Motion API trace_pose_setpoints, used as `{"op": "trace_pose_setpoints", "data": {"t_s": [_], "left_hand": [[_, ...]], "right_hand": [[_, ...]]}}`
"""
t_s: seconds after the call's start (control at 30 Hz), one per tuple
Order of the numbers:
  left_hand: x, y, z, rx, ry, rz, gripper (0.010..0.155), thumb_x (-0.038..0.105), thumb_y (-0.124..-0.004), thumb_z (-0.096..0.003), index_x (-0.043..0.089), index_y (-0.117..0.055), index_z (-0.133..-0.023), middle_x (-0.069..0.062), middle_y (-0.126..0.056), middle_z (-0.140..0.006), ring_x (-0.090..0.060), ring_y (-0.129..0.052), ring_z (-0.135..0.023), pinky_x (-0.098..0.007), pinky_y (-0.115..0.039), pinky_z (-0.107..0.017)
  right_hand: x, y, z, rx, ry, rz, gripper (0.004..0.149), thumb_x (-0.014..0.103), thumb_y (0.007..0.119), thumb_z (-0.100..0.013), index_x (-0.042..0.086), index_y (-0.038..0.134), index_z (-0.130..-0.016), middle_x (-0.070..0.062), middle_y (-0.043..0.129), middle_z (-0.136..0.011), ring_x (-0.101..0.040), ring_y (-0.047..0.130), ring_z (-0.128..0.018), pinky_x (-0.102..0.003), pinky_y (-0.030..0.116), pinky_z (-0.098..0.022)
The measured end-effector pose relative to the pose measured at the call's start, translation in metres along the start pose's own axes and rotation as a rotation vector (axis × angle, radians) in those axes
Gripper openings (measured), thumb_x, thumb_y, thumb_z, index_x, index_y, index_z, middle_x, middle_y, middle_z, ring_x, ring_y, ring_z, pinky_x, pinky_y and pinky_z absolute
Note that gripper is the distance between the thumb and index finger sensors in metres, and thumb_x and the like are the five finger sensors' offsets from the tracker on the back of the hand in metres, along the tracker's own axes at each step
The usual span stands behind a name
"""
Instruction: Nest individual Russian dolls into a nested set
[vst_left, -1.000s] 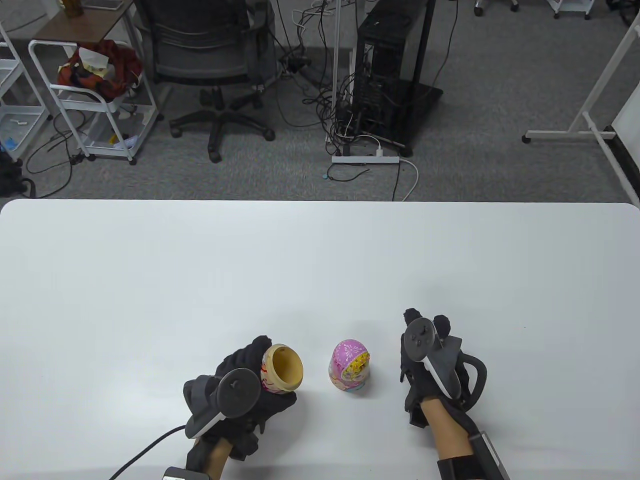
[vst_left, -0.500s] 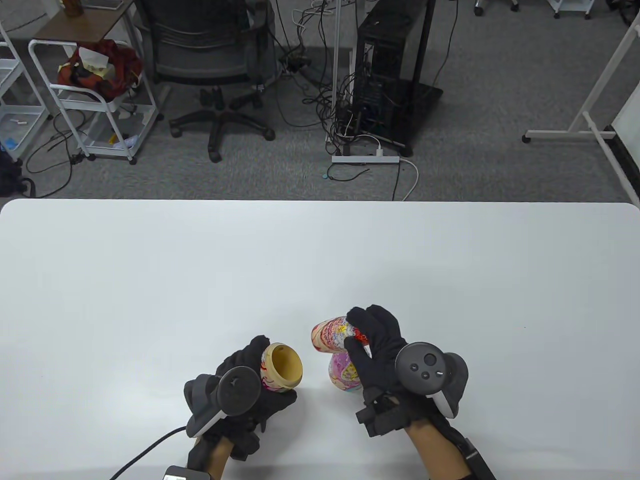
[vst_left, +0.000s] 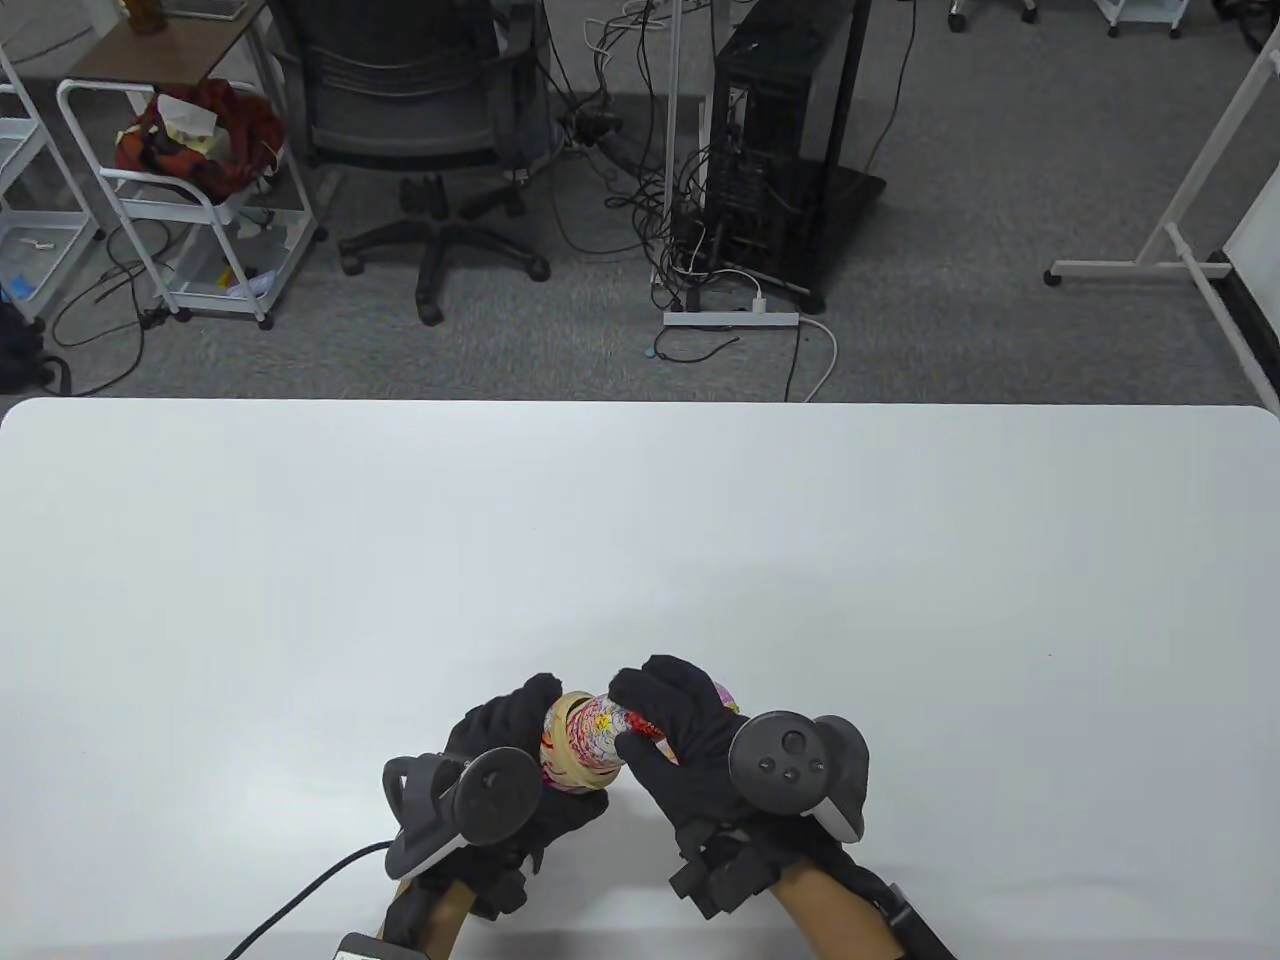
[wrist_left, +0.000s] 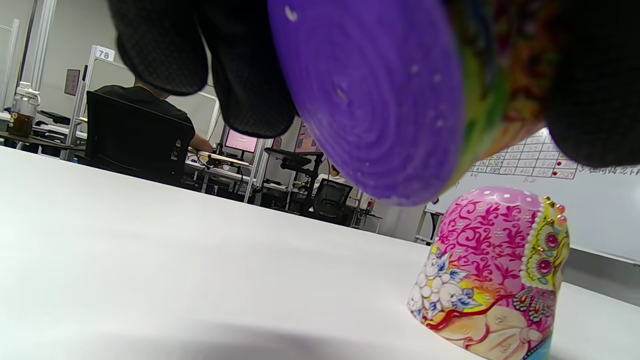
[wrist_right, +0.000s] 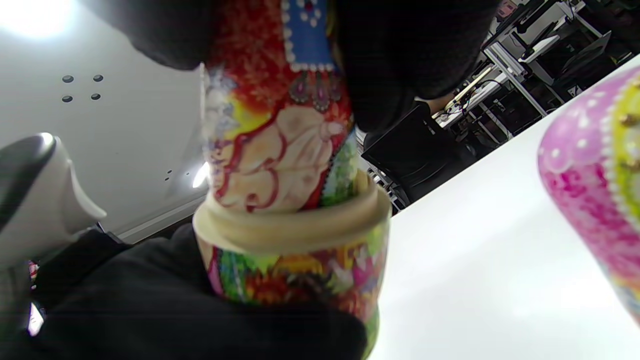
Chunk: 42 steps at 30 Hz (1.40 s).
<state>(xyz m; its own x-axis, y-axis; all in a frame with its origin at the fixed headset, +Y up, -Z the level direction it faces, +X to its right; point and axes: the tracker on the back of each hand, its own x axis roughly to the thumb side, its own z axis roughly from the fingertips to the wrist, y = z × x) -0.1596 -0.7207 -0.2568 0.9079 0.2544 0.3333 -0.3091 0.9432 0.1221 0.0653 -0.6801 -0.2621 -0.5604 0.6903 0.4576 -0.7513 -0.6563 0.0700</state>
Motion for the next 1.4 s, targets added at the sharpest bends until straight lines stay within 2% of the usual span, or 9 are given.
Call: {"op": "trace_pose_setpoints", "data": {"t_s": [0.13, 0.37, 0.5, 0.57, 0.77, 0.97, 1.07, 1.13, 1.4], "left_hand": [[0.006, 0.005, 0.002, 0.054, -0.026, 0.006, 0.117, 0.080, -0.089, -0.0250, 0.015, -0.036, -0.107, -0.007, -0.071, -0.104, -0.029, -0.086, -0.092, -0.056, -0.071, -0.069], [0.006, 0.007, 0.003, 0.075, -0.016, 0.003, 0.117, 0.080, -0.090, -0.0248, 0.015, -0.037, -0.107, -0.007, -0.072, -0.103, -0.030, -0.086, -0.091, -0.056, -0.072, -0.069], [-0.001, 0.007, 0.004, 0.075, 0.029, 0.041, 0.117, 0.079, -0.090, -0.0251, 0.014, -0.037, -0.107, -0.008, -0.072, -0.103, -0.030, -0.087, -0.091, -0.056, -0.072, -0.068], [-0.007, 0.006, 0.003, 0.070, 0.059, 0.060, 0.117, 0.079, -0.090, -0.0254, 0.014, -0.037, -0.107, -0.008, -0.072, -0.103, -0.031, -0.087, -0.090, -0.056, -0.072, -0.068], [-0.014, 0.002, 0.002, 0.047, 0.097, 0.060, 0.117, 0.079, -0.090, -0.0255, 0.013, -0.037, -0.107, -0.009, -0.072, -0.103, -0.031, -0.087, -0.090, -0.056, -0.072, -0.068], [-0.013, 0.002, 0.002, 0.034, 0.096, 0.044, 0.117, 0.079, -0.090, -0.0256, 0.013, -0.037, -0.107, -0.009, -0.072, -0.103, -0.031, -0.087, -0.090, -0.056, -0.072, -0.068], [-0.012, 0.002, 0.002, 0.033, 0.095, 0.046, 0.117, 0.079, -0.090, -0.0257, 0.013, -0.037, -0.107, -0.009, -0.072, -0.103, -0.031, -0.087, -0.090, -0.056, -0.072, -0.068], [-0.013, 0.002, 0.002, 0.032, 0.095, 0.050, 0.117, 0.079, -0.090, -0.0257, 0.013, -0.037, -0.107, -0.009, -0.072, -0.103, -0.031, -0.087, -0.090, -0.056, -0.072, -0.068], [-0.012, 0.001, 0.002, 0.012, 0.098, 0.051, 0.117, 0.079, -0.090, -0.0256, 0.013, -0.038, -0.107, -0.009, -0.073, -0.103, -0.031, -0.088, -0.089, -0.056, -0.072, -0.068]], "right_hand": [[0.001, 0.001, 0.000, -0.018, 0.010, 0.051, 0.053, 0.052, 0.073, -0.048, 0.038, 0.057, -0.096, -0.017, 0.067, -0.097, -0.026, 0.096, -0.071, -0.043, 0.083, -0.057], [0.001, -0.004, 0.000, -0.028, 0.011, 0.020, 0.059, 0.058, 0.070, -0.047, 0.032, 0.057, -0.099, -0.015, 0.071, -0.097, -0.029, 0.095, -0.070, -0.047, 0.081, -0.055], [-0.006, -0.016, 0.001, -0.112, 0.048, 0.049, 0.062, 0.060, 0.066, -0.047, 0.031, 0.053, -0.101, -0.014, 0.063, -0.103, -0.035, 0.084, -0.082, -0.053, 0.073, -0.061], [-0.023, -0.018, 0.000, -0.152, 0.142, 0.151, 0.060, 0.059, 0.066, -0.048, 0.033, 0.052, -0.101, -0.012, 0.055, -0.107, -0.037, 0.072, -0.092, -0.057, 0.064, -0.066], [-0.065, 0.001, -0.003, 0.013, 0.346, 0.460, 0.069, 0.065, 0.069, -0.045, 0.048, 0.034, -0.102, -0.014, 0.027, -0.114, -0.043, 0.045, -0.104, -0.062, 0.049, -0.073], [-0.074, 0.025, -0.004, 0.167, 0.368, 0.546, 0.075, 0.066, 0.072, -0.043, 0.052, 0.025, -0.100, -0.015, 0.023, -0.114, -0.045, 0.057, -0.100, -0.060, 0.058, -0.070], [-0.079, 0.031, -0.003, 0.177, 0.385, 0.568, 0.074, 0.064, 0.073, -0.044, 0.053, 0.026, -0.099, -0.014, 0.029, -0.114, -0.042, 0.064, -0.098, -0.057, 0.062, -0.069], [-0.081, 0.033, -0.004, 0.172, 0.394, 0.491, 0.074, 0.061, 0.075, -0.044, 0.051, 0.027, -0.099, -0.013, 0.037, -0.112, -0.038, 0.071, -0.094, -0.055, 0.065, -0.068], [-0.080, 0.023, -0.005, 0.104, 0.392, 0.407, 0.074, 0.058, 0.078, -0.044, 0.046, 0.031, -0.100, -0.015, 0.045, -0.109, -0.039, 0.074, -0.092, -0.054, 0.066, -0.069]]}}
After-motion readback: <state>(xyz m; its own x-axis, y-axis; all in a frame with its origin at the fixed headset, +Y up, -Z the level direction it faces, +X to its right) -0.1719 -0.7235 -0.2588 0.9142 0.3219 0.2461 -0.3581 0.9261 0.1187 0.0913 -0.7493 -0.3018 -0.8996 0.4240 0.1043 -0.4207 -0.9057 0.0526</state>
